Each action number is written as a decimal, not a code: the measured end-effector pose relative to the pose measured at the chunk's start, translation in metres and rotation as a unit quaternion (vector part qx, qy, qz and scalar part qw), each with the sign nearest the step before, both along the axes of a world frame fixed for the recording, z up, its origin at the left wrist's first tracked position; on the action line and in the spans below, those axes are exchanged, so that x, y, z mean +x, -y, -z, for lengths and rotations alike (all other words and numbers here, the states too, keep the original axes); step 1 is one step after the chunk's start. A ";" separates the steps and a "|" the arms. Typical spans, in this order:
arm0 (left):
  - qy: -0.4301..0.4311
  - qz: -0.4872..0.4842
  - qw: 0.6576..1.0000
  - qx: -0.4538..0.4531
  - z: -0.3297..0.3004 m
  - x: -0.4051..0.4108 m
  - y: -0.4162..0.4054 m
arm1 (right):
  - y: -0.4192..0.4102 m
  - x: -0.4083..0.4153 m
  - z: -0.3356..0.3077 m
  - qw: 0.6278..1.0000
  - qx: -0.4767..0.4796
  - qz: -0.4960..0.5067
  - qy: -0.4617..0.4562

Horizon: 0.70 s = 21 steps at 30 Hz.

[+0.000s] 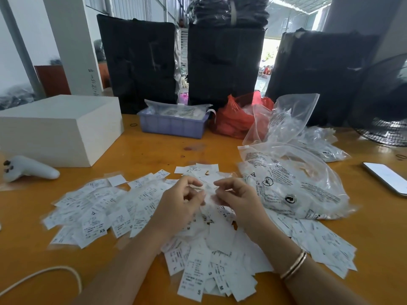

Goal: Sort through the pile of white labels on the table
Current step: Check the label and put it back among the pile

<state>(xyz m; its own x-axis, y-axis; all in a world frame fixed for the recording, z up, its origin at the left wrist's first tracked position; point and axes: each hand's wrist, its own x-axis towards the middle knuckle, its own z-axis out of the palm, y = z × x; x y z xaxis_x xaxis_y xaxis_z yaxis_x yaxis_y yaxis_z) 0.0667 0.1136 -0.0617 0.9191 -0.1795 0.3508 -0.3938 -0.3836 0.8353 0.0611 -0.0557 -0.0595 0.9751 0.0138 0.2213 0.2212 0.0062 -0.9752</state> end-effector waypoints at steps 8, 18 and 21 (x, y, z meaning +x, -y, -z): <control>0.029 -0.059 0.998 0.013 0.002 0.002 -0.002 | 0.010 -0.001 -0.005 0.954 -0.279 0.031 0.106; 0.050 -0.126 0.991 0.014 0.002 0.006 -0.004 | 0.028 0.004 -0.009 0.772 -0.627 -0.055 0.092; 0.047 -0.124 0.991 -0.012 0.002 0.006 -0.005 | 0.027 0.006 -0.006 0.771 -0.619 -0.014 0.151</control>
<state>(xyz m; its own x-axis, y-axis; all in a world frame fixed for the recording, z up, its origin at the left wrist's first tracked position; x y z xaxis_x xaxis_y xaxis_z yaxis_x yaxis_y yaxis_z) 0.0728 0.1182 -0.0639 0.8972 0.0575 0.4379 -0.3660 -0.4580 0.8101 0.0673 -0.0826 -0.0538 0.8768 0.4172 0.2392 0.4566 -0.8783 -0.1418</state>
